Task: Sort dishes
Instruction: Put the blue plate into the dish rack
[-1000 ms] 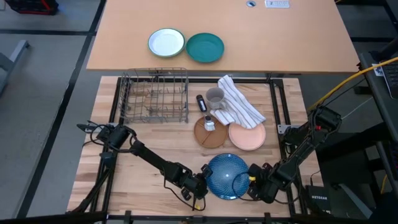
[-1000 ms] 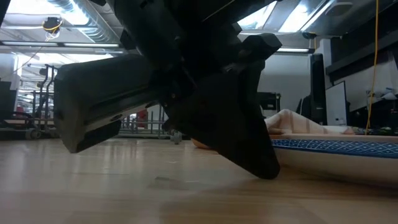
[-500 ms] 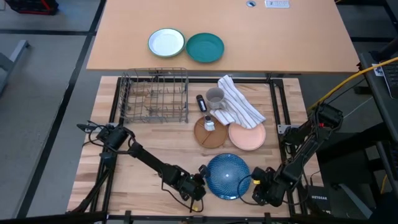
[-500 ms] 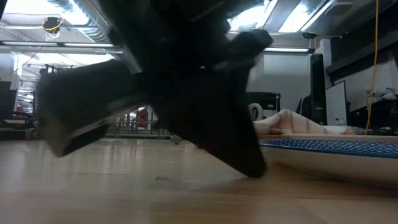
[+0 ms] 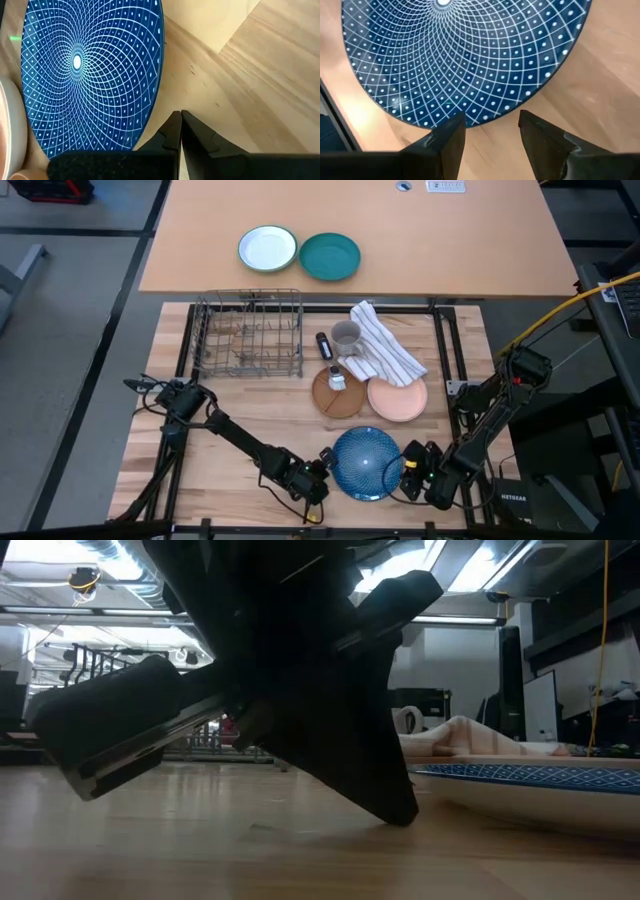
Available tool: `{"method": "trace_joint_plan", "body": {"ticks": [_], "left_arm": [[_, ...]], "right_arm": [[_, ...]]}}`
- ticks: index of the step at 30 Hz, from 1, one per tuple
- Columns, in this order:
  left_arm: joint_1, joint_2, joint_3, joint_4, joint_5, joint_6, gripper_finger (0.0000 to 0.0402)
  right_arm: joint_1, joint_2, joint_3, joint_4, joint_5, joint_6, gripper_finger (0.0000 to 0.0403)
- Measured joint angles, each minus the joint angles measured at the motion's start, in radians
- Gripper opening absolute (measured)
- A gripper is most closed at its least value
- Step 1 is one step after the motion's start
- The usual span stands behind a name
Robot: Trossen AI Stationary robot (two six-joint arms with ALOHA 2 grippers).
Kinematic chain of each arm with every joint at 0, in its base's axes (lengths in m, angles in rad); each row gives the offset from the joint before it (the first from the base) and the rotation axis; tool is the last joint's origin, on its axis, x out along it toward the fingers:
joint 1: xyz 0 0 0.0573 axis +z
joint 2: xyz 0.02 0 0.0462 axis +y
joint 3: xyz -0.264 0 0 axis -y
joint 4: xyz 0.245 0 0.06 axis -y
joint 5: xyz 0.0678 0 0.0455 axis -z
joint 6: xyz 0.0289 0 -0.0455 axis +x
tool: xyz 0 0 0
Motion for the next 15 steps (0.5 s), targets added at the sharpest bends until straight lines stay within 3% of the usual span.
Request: {"method": "trace_joint_plan", "body": {"ticks": [15], "left_arm": [[-0.001,0.000,0.000,0.002,-0.005,-0.002,0.0004]], "right_arm": [[-0.012,0.001,-0.075,0.043,0.114,-0.001,0.0191]]}}
